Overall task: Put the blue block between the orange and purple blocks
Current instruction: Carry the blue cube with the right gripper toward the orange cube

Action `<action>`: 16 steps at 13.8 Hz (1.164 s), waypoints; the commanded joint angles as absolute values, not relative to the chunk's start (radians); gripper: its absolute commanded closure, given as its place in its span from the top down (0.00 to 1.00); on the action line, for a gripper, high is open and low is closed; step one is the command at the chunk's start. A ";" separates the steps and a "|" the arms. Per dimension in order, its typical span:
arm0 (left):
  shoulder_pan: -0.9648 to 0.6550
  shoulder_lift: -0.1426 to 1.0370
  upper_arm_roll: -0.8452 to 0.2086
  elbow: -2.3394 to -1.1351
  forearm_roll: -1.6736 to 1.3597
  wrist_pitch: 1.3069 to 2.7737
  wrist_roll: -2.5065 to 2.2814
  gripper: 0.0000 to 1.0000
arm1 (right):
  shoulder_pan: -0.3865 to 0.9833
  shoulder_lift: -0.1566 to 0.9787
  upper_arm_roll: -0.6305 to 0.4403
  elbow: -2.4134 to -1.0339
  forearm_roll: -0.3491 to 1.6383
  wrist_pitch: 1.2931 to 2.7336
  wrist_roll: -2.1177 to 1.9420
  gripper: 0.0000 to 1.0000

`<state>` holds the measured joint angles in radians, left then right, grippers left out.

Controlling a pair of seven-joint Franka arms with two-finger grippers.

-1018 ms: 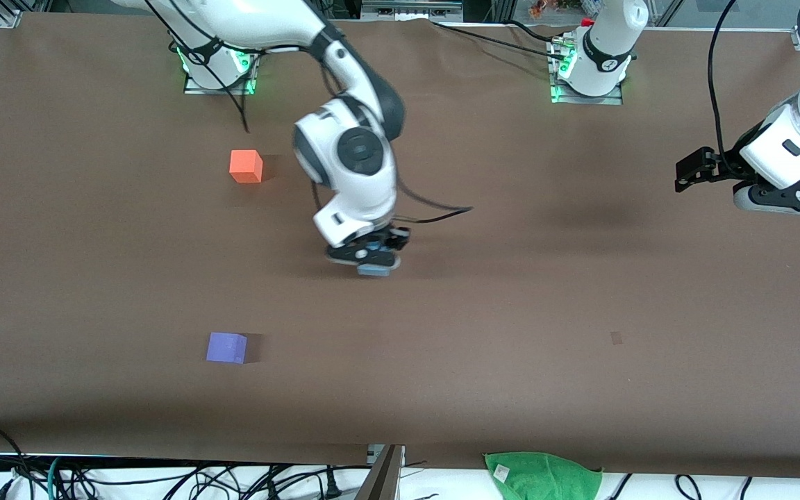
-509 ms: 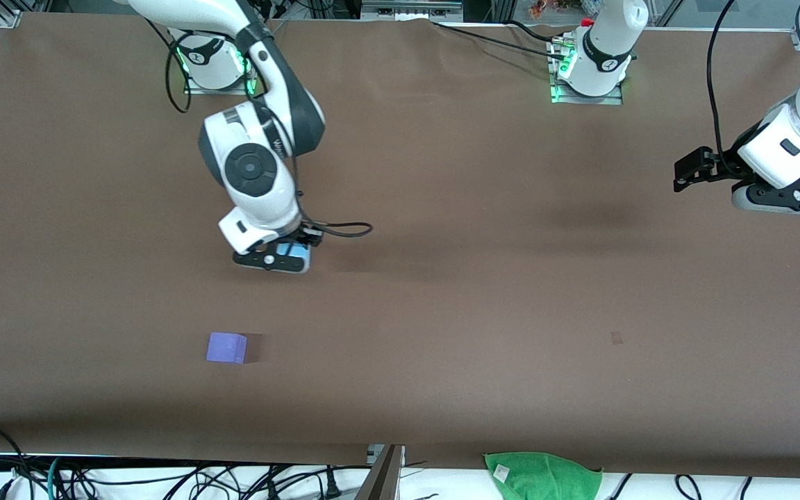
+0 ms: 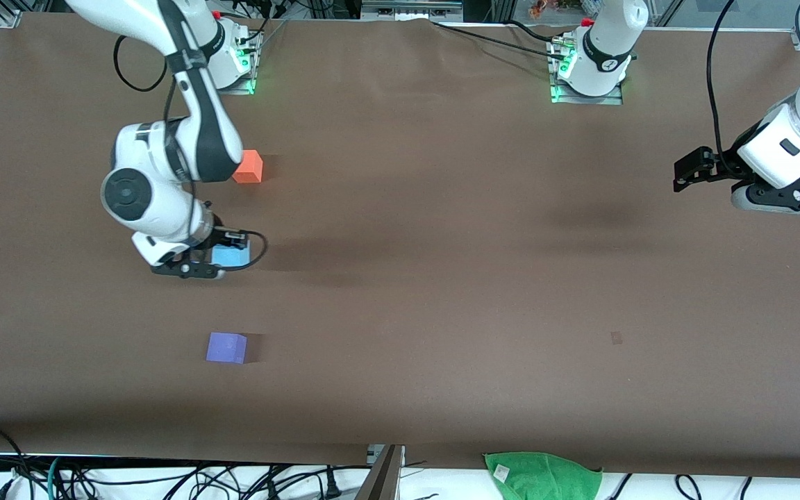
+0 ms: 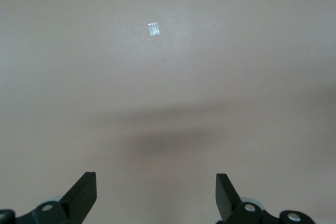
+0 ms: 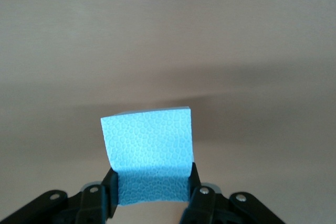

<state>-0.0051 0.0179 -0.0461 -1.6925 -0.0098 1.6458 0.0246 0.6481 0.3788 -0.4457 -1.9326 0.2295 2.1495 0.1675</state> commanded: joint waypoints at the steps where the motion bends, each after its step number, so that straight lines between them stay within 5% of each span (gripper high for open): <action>1: -0.008 0.009 -0.046 -1.681 -0.025 1.628 0.020 1.00 | 0.661 0.334 -0.451 -2.041 0.259 2.244 0.137 0.46; 16: -0.008 0.009 -0.046 -1.681 -0.018 1.628 0.020 1.00 | 0.669 0.333 -0.405 -2.243 0.259 2.577 0.146 0.46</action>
<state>-0.0051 0.0179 -0.0463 -1.6925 -0.0098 1.6458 0.0246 0.6626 0.3704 -0.4129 -2.1815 0.2363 2.5307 0.1537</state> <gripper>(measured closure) 0.000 0.485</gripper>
